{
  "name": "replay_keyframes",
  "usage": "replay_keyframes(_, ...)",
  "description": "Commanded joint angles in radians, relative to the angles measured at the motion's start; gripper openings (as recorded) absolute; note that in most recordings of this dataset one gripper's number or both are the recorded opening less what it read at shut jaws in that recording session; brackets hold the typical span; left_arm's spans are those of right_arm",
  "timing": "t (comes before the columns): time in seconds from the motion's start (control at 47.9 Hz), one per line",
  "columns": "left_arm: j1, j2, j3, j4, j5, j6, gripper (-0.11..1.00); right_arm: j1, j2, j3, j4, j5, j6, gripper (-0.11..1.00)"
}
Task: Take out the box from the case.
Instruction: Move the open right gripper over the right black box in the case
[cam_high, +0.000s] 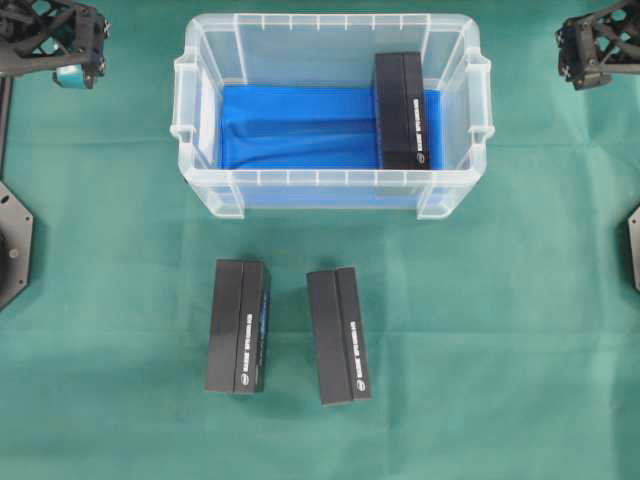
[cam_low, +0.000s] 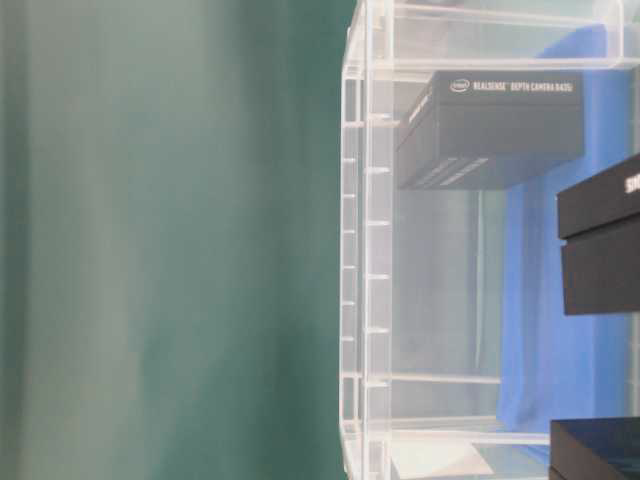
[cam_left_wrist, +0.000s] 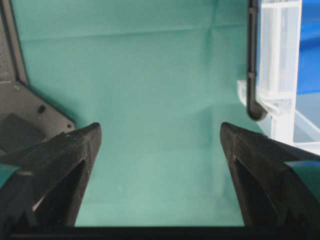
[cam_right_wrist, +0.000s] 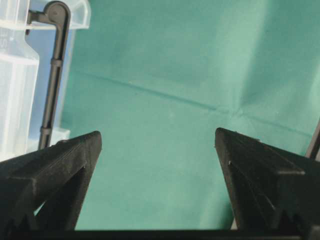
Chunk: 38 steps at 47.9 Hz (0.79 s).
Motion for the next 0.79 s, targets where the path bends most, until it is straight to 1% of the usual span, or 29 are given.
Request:
replay_keyframes(0.0,0.005,-0.006,-0.012,0.003,-0.003,0.0,0.96,0.002,-0.006,-0.028,-0.002,0.0,0.002,0.91)
replay_keyframes(0.418,0.005,-0.005,-0.014,0.0,-0.015,-0.003,0.96,0.0,0.006,-0.041,0.0,0.006,0.002,0.91)
replay_keyframes(0.627,0.005,-0.005,-0.014,-0.002,-0.015,-0.005,0.96,0.002,0.052,-0.092,0.005,0.006,0.003,0.91)
replay_keyframes(0.773,0.005,-0.005,-0.012,-0.002,-0.015,-0.009,0.96,0.025,0.115,-0.156,0.02,0.0,0.006,0.91)
